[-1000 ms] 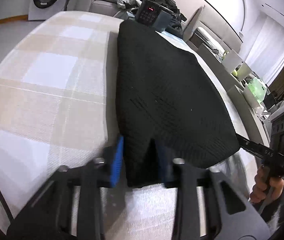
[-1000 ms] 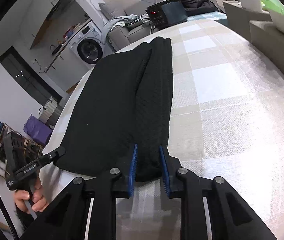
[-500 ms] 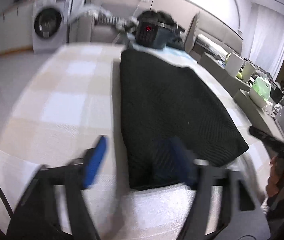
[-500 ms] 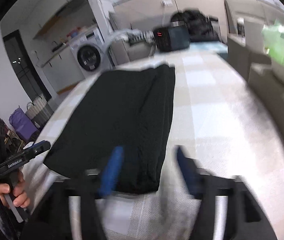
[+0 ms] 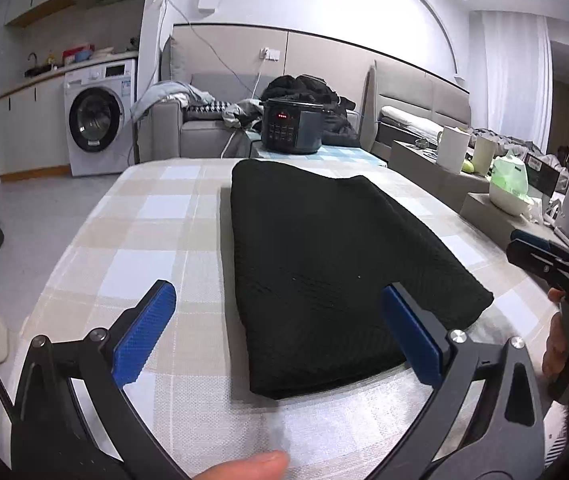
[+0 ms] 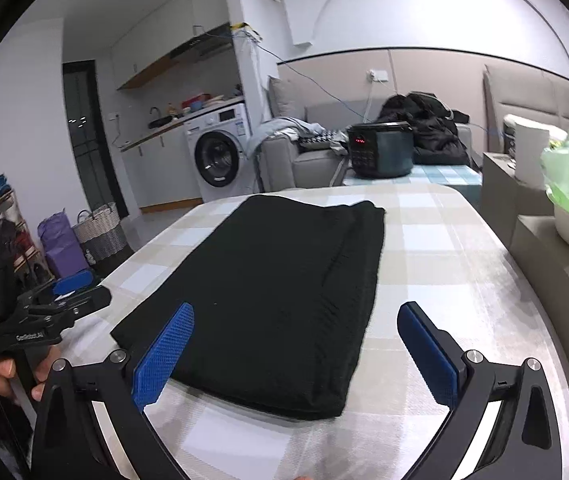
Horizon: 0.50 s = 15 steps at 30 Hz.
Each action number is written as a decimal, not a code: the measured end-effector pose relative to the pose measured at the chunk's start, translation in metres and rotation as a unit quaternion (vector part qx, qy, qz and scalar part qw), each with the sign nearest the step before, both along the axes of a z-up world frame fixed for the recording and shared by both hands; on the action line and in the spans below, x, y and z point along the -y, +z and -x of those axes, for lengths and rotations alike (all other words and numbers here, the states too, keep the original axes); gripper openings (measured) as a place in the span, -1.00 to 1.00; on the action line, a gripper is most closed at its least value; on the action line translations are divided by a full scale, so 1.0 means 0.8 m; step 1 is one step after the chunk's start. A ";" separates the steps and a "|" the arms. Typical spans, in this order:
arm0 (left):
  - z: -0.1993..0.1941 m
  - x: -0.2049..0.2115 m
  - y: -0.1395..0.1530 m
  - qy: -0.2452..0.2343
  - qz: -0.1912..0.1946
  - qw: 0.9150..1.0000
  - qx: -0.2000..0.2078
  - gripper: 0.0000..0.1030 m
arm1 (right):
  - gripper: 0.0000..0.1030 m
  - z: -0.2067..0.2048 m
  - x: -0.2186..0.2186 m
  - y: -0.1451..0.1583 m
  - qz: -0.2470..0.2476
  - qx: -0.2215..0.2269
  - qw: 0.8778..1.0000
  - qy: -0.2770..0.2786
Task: Fold small clothes
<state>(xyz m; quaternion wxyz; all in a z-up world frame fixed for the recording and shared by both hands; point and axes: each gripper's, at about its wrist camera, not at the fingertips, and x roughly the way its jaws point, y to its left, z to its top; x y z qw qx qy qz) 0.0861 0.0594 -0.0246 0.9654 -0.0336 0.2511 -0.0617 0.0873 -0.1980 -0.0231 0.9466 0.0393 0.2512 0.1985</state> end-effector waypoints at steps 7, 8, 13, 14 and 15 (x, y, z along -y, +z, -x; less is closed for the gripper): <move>0.002 -0.007 -0.003 0.001 0.015 1.000 0.004 0.98 | 1.00 0.006 -0.011 -0.003 0.013 0.028 1.000 0.008; 0.002 -0.007 -0.003 0.001 0.015 1.000 0.005 0.98 | 1.00 0.008 -0.011 -0.002 0.013 0.034 0.999 0.003; 0.003 -0.007 -0.004 0.008 0.010 1.000 0.004 0.98 | 1.00 0.011 -0.009 -0.001 0.010 0.040 0.999 -0.001; 0.004 -0.008 -0.004 0.009 0.010 1.000 0.005 0.98 | 1.00 0.011 -0.010 -0.001 0.011 0.041 0.999 -0.003; 0.004 -0.008 -0.004 0.010 0.009 1.000 0.005 0.98 | 1.00 0.012 -0.010 -0.001 0.012 0.043 0.999 -0.005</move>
